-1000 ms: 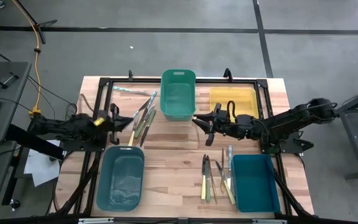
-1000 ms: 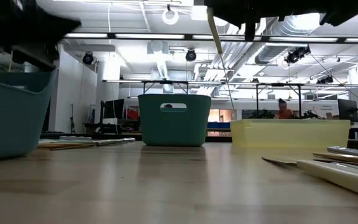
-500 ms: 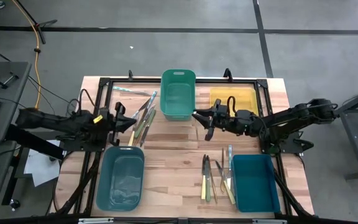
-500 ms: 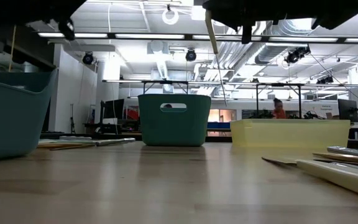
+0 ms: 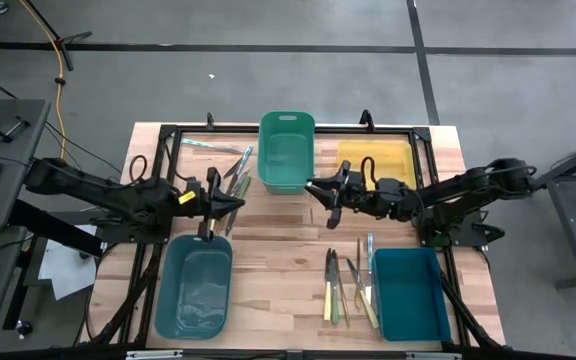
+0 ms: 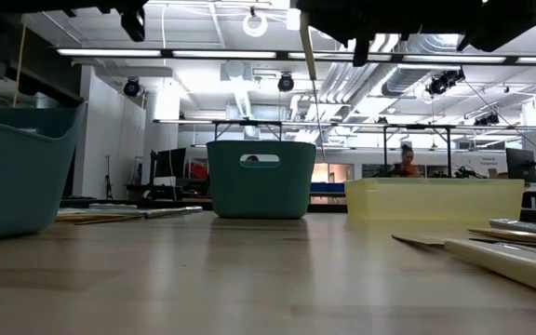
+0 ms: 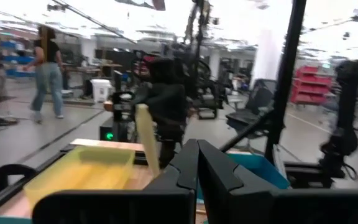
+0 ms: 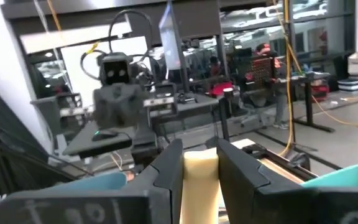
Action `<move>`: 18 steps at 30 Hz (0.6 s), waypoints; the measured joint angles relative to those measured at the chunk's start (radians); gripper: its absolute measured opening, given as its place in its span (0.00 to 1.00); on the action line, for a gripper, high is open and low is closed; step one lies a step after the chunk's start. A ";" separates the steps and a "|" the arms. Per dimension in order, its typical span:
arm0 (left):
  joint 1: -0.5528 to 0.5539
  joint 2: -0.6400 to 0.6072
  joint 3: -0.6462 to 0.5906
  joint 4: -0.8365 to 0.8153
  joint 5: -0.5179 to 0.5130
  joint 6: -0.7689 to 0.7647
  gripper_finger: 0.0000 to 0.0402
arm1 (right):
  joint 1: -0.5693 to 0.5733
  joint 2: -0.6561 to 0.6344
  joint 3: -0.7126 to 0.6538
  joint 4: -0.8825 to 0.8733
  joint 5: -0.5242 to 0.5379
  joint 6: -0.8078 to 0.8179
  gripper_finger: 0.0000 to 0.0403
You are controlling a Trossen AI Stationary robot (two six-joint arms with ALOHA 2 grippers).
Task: Sort silverware by color (type)
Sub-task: Put the yellow knife into the green bin
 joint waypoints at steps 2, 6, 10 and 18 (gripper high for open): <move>0.000 -0.024 -0.002 -0.024 -0.025 0.000 0.00 | -0.001 0.008 0.000 0.021 -0.021 -0.009 0.18; 0.000 -0.055 -0.003 -0.082 -0.033 0.000 0.00 | -0.002 0.008 0.000 0.031 -0.024 -0.007 0.18; 0.000 -0.059 -0.003 -0.088 -0.032 0.000 0.00 | -0.002 0.008 0.000 0.029 -0.024 -0.002 0.18; 0.000 -0.059 -0.003 -0.098 -0.032 -0.012 0.00 | 0.002 0.008 0.000 0.028 -0.024 -0.001 0.18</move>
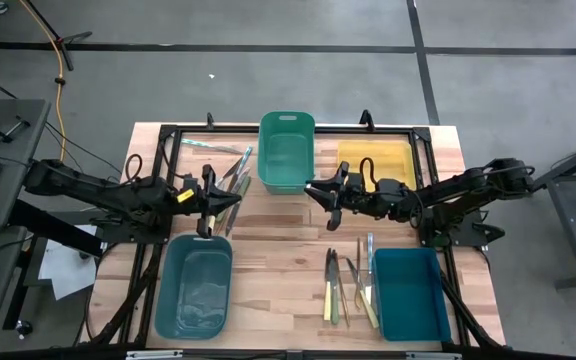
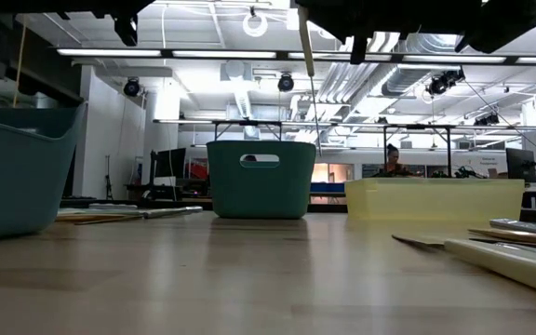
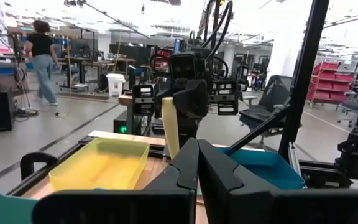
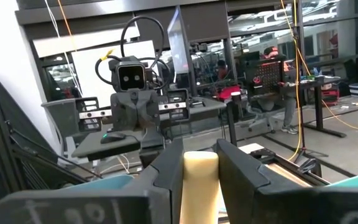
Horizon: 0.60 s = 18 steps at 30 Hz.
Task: Sort silverware by color (type)
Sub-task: Put the yellow knife into the green bin
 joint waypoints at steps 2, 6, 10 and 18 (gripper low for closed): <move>0.000 0.000 -0.001 -0.006 0.000 -0.003 0.00 | 0.000 0.000 0.000 -0.001 0.000 0.000 0.18; 0.000 0.000 -0.001 -0.005 0.000 -0.003 0.00 | 0.000 0.002 0.006 0.030 -0.001 0.018 0.18; 0.000 -0.001 -0.001 -0.005 0.000 -0.004 0.00 | -0.032 0.039 0.114 0.004 0.025 0.018 0.18; 0.000 -0.001 -0.001 -0.012 0.004 0.005 0.00 | -0.155 0.145 0.538 -0.462 0.093 -0.092 0.18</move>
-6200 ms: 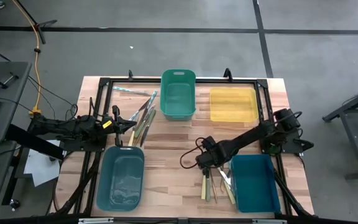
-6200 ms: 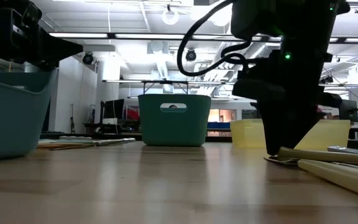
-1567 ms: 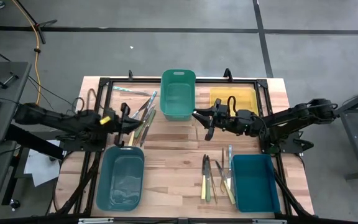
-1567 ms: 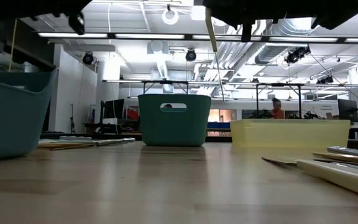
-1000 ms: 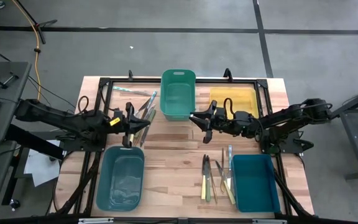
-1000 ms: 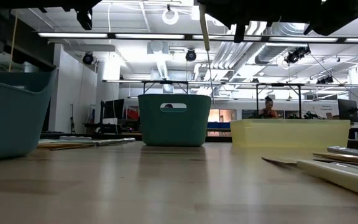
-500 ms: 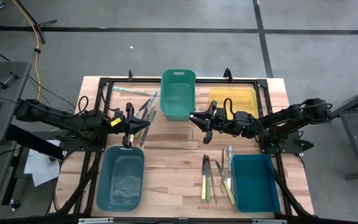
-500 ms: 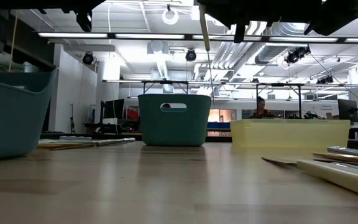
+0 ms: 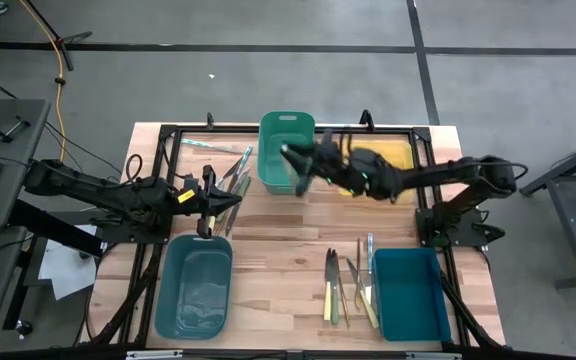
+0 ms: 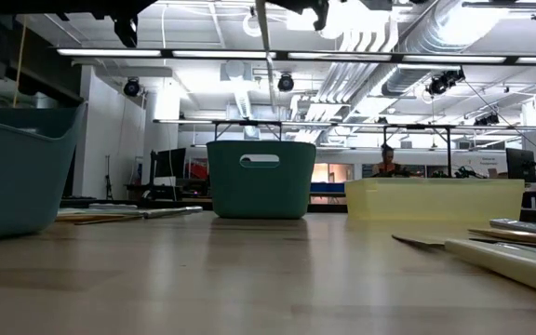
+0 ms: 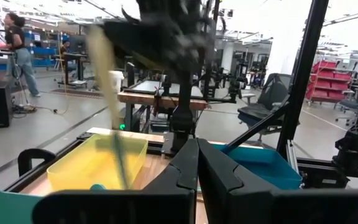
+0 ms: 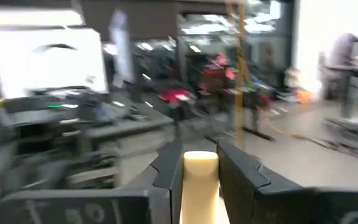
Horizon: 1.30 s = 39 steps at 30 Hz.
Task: Sort silverware by color (type)
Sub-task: Put the yellow knife into the green bin
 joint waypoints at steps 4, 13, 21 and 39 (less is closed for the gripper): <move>0.000 0.000 -0.001 -0.012 0.000 0.029 0.00 | -0.096 0.073 0.200 -0.276 0.020 0.120 0.18; 0.000 0.000 -0.001 -0.025 0.000 0.034 0.00 | -0.241 0.323 0.455 -0.625 0.011 0.304 0.18; 0.000 -0.044 -0.001 -0.086 -0.007 0.078 0.00 | -0.280 0.482 0.540 -0.775 -0.040 0.375 0.18; 0.000 -0.090 -0.001 -0.114 -0.012 0.078 0.00 | -0.323 0.602 0.548 -0.862 -0.121 0.479 0.18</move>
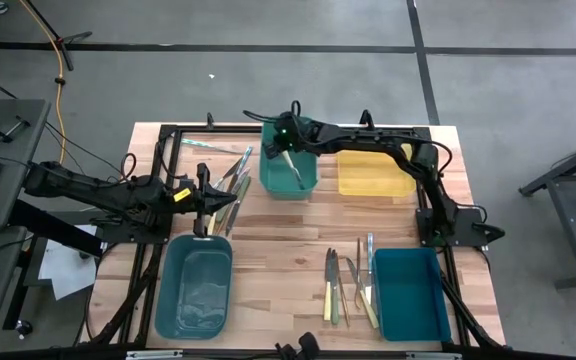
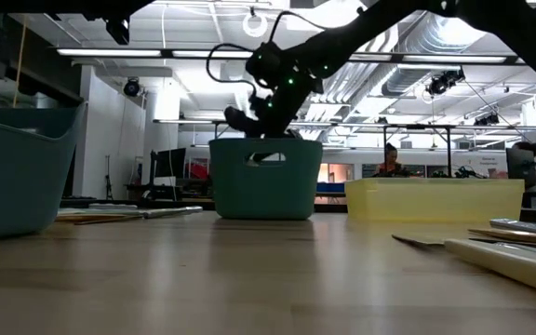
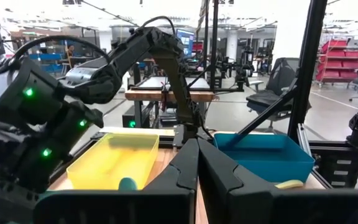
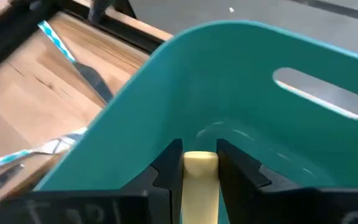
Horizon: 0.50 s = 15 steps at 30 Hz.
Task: Sort silverware by color (type)
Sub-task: Put the yellow knife into the green bin
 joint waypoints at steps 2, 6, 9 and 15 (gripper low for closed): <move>0.000 0.000 0.000 -0.007 0.000 0.000 0.00 | -0.005 0.006 0.000 -0.007 -0.009 0.010 0.18; 0.000 0.000 0.000 -0.014 -0.002 0.000 0.00 | -0.015 0.017 0.000 -0.036 -0.022 0.044 0.19; 0.000 0.000 0.000 -0.015 -0.016 0.000 0.00 | -0.017 0.017 0.000 -0.038 -0.023 0.049 0.22; 0.001 0.000 0.000 -0.015 -0.019 0.000 0.00 | -0.017 0.018 0.000 -0.033 -0.053 0.027 0.27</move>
